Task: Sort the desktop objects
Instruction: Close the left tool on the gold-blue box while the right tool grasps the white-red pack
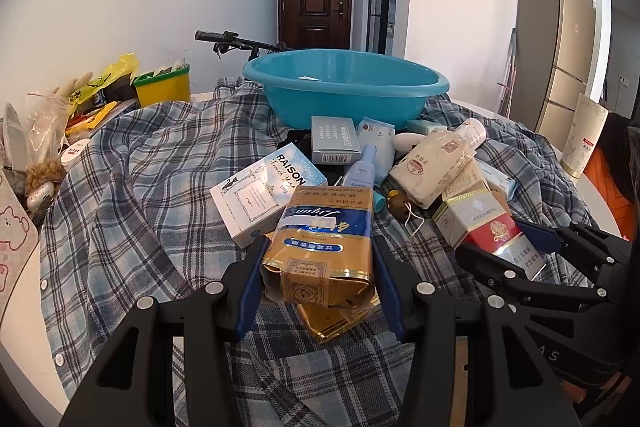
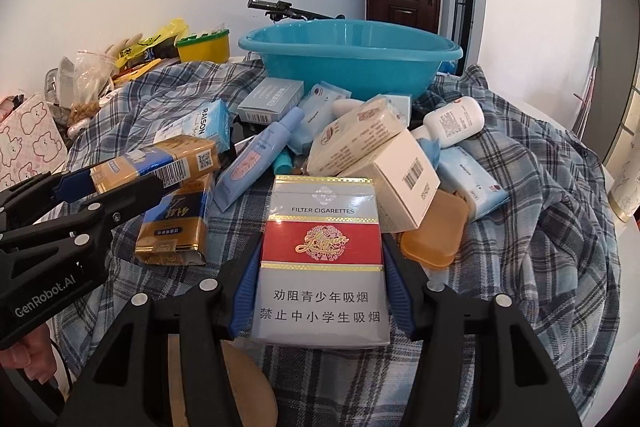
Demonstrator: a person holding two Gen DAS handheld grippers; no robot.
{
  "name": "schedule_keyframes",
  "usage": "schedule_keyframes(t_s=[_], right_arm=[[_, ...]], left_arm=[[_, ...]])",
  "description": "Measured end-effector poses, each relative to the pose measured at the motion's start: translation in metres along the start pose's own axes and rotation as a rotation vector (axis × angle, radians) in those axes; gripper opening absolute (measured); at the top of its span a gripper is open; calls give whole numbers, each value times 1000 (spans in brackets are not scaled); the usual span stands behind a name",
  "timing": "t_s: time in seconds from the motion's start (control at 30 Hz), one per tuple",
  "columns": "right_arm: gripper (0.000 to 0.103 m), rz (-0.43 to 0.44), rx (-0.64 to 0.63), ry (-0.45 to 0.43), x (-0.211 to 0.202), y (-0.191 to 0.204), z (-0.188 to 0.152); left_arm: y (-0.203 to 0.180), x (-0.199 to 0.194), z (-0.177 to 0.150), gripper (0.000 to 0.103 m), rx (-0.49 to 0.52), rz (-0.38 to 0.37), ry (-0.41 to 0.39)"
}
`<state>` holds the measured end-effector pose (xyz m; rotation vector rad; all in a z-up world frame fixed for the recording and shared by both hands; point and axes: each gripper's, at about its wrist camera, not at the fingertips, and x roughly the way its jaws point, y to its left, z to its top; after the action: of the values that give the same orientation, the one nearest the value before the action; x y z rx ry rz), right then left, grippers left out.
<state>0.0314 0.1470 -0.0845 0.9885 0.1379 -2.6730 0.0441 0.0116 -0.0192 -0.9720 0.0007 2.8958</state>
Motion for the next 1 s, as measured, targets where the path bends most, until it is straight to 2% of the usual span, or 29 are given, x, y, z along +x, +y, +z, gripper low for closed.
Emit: schedule_keyframes(t_s=[0.27,0.47,0.57,1.0], right_arm=[[55,-47,24,-75,-18,-11,7],[55,-92,42,-188,-49,-19,15],[55,-100,43,-213,-57,-20,18],[55,-75,48,-161,-42,-24,10]], left_arm=[[-13,-12,4,53,41,-36,-59],[-15,-13,5,53,44,-42,-60],[-20,-12,5,53,57,-42,-53],[-30,-12,2,53,86,-14,-71]])
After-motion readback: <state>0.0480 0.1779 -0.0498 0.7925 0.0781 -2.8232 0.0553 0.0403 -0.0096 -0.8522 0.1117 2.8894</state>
